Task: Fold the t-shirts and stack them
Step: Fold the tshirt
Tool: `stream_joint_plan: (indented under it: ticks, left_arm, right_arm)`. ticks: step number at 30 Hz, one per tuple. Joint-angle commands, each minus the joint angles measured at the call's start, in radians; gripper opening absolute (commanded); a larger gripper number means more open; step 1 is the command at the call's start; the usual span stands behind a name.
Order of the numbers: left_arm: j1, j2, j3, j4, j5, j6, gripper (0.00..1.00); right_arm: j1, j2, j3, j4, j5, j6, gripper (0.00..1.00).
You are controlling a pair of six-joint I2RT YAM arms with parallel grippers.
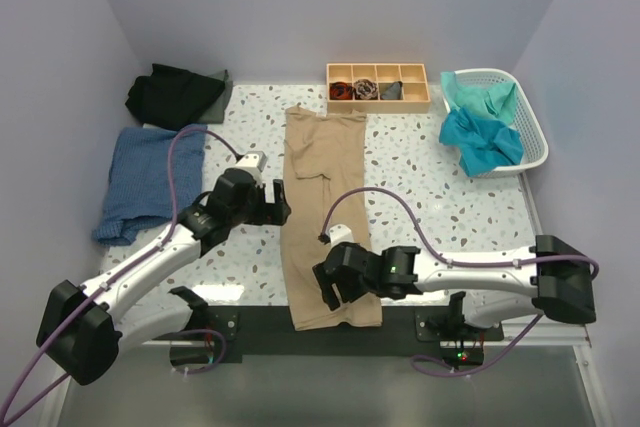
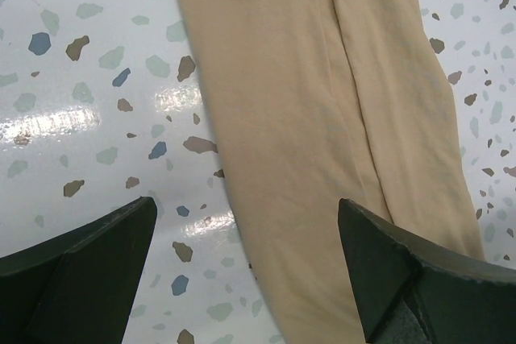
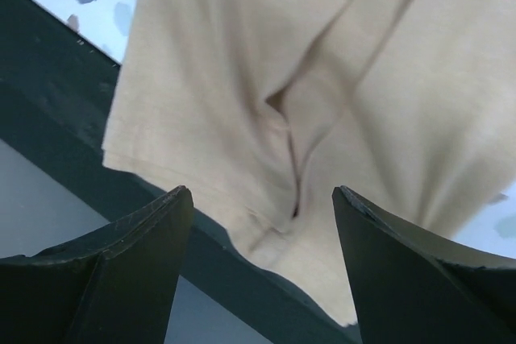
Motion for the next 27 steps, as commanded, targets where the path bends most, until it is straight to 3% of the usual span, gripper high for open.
stream_joint_plan:
  ticks: [1,12,21,27]
  left_arm:
    - [-0.011,-0.016,0.000,0.011,-0.001,-0.006,1.00]
    - [-0.019,-0.008,-0.009,0.002,0.004,-0.009,1.00]
    - [-0.025,-0.028,-0.014,-0.007,-0.012,-0.012,1.00]
    - [-0.029,-0.036,-0.020,-0.019,-0.010,-0.022,1.00]
  right_arm:
    - [0.002,0.047,-0.022,0.170,-0.112,0.009,0.71]
    - [0.002,0.076,-0.074,0.234,-0.216,0.054,0.56]
    - [0.010,0.054,-0.061,0.179,-0.144,0.049,0.51]
    - [0.036,0.159,-0.036,0.207,-0.219,0.045,0.54]
